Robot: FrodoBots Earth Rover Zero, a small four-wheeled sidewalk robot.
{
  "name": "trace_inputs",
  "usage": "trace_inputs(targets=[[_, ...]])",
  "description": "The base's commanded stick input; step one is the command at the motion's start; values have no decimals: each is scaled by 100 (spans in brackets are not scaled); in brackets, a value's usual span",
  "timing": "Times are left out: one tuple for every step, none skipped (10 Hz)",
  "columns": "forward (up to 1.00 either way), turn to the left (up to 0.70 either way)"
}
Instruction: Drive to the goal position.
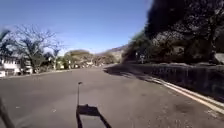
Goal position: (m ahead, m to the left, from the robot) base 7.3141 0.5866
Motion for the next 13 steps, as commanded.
trace_inputs(targets=[[100, 0], [100, -27], [100, -27], [100, 0], [100, 0], [100, 0], [100, 0], [100, 0], [100, 0], [100, 0], [100, 0], [100, 0], [100, 0]])
